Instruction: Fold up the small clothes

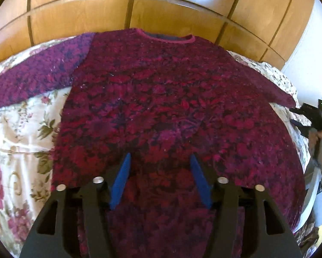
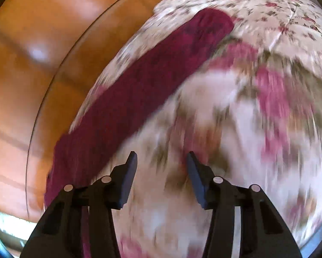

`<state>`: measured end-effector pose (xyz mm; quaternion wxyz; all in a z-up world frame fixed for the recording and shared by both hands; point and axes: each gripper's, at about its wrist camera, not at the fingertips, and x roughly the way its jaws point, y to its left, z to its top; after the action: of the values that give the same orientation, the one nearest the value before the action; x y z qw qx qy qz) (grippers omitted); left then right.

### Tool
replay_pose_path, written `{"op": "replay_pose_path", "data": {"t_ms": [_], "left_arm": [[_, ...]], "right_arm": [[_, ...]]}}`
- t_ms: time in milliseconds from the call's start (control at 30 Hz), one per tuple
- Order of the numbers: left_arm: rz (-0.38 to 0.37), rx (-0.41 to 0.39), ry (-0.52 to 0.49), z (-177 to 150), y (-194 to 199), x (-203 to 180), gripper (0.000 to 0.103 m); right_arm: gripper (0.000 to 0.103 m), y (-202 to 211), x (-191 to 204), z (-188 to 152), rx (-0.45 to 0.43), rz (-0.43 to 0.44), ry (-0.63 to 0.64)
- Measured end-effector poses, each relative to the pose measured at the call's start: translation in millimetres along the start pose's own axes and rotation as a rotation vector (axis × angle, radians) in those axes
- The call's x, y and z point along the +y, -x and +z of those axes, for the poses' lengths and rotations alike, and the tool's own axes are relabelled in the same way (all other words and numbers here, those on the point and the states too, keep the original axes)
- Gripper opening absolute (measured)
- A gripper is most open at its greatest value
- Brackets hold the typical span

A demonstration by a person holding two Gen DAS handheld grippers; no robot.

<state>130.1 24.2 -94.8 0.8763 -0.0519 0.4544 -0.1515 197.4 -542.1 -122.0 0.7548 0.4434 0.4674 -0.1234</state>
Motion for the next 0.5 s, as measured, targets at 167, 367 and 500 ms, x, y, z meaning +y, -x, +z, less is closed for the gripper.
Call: {"op": "replay_pose_path", "data": {"t_ms": [167, 367, 500], "left_arm": [[-0.004, -0.008, -0.024, -2.9, -6.9, -5.5, 0.075], [0.008, -0.011, -0.06, -1.2, -15.4, -12.3, 0.081], [-0.004, -0.017, -0.051, -1.2, -15.4, -10.7, 0.081]], "right_arm": [[0.045, -32.0, -4.3, 52.9, -0.058, -0.041, -0.112], [0.021, -52.8, 16.2, 92.3, -0.062, -0.197, -0.017], [0.013, -31.0, 53.1, 85.1, -0.129, -0.195, 0.15]]}}
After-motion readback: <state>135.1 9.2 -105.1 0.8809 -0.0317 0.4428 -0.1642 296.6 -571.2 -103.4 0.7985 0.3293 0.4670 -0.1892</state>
